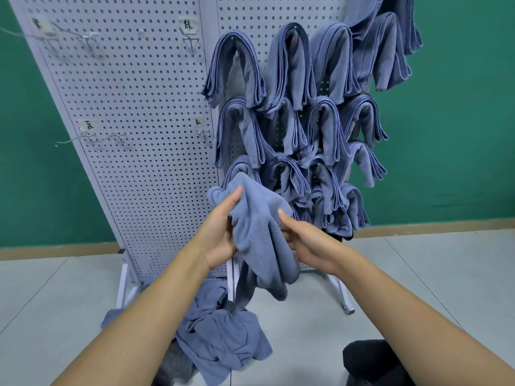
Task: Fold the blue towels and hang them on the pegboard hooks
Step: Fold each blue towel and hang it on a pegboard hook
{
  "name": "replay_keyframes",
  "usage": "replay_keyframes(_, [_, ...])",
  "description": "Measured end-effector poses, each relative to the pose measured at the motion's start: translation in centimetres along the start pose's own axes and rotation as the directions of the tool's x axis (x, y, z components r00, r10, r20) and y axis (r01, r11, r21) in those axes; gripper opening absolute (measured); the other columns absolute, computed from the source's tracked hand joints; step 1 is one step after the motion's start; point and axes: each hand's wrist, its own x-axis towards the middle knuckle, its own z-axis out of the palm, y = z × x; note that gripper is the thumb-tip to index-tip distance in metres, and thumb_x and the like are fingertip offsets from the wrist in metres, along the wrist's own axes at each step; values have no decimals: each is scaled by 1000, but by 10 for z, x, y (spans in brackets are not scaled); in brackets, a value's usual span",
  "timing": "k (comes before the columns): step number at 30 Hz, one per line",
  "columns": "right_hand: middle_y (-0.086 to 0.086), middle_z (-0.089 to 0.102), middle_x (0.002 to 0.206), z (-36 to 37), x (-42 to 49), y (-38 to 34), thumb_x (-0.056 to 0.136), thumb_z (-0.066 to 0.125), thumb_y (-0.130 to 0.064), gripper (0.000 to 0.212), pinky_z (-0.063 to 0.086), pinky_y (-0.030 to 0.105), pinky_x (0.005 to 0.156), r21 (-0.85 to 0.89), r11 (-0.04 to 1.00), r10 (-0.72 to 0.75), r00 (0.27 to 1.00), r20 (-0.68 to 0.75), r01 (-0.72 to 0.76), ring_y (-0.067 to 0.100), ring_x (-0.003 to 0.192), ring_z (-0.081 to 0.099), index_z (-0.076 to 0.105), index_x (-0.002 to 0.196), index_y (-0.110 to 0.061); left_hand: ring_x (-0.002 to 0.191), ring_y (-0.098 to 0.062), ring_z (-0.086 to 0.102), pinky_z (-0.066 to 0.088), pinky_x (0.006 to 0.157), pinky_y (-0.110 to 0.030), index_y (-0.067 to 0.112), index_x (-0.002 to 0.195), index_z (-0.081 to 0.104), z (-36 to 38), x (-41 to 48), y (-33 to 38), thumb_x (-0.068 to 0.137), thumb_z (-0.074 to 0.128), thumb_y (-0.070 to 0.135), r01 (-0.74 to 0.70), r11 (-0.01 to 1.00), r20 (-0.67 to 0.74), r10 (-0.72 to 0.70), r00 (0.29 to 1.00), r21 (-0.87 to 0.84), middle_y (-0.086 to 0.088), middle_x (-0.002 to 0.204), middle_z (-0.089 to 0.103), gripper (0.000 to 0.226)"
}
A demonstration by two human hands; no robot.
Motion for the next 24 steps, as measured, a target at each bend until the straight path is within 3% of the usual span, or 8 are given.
replay_keyframes(2, [0,54,74,1,0,-3,77,68,-47,38,46,24,68,121,991,-49,999,-9,50,14,68,52,55,93,-15,92,-24,70,56,86,-34,4,98,73,-1,-1,1,91,54,42,16,999,3,-16,1000,29,-16,100,72,44])
replay_keyframes(5, [-5,53,58,-6,0,-10,95,55,-27,16,39,26,64,150,975,-138,975,-175,165,10,58,48,55,84,-15,81,-17,72,58,74,-28,10,97,69,-6,1,6,94,52,39,-14,997,-66,19,998,77,-7,90,74,34])
replay_keyframes(7, [-3,53,60,-15,0,-14,97,52,-29,18,32,29,59,93,976,-163,943,-289,197,13,58,44,63,91,-17,78,-11,71,58,70,-25,15,98,68,-16,4,11,93,55,40,-30,990,-154,52,987,141,-1,86,75,29])
replay_keyframes(10, [-5,66,65,-27,-1,-18,96,54,-27,19,42,25,61,92,968,-180,903,-390,233,10,61,58,67,87,-17,91,-12,69,54,81,-29,14,111,68,-37,7,18,90,59,43,15,970,-205,36,978,242,-2,102,74,36])
replay_keyframes(13, [0,73,78,-37,-2,-20,95,56,-24,20,51,24,73,119,957,-194,891,-411,263,10,73,66,68,86,-12,90,-16,66,52,89,-32,11,115,65,-56,9,22,89,62,37,58,959,-240,11,971,279,-7,109,69,37])
replay_keyframes(16, [8,70,93,-48,-2,-22,94,59,-26,20,48,32,89,117,956,-187,867,-461,268,17,87,64,68,93,-7,77,-17,65,56,74,-30,12,101,66,-71,11,27,89,63,33,111,962,-306,-31,951,249,-6,93,69,23])
replay_keyframes(21, [-9,65,57,-60,-6,-25,95,56,-19,11,48,18,54,140,951,-177,857,-483,276,4,58,59,64,92,-13,69,-15,68,58,58,-26,11,96,67,-87,11,31,93,59,31,110,964,-385,-8,923,243,-3,79,73,22])
replay_keyframes(24, [0,66,69,-64,-5,-22,93,53,-4,12,51,18,58,113,961,-189,901,-390,251,8,61,57,64,91,-10,74,-15,67,55,57,-28,9,107,64,-91,13,31,97,54,28,60,974,-424,40,905,220,-4,84,72,24])
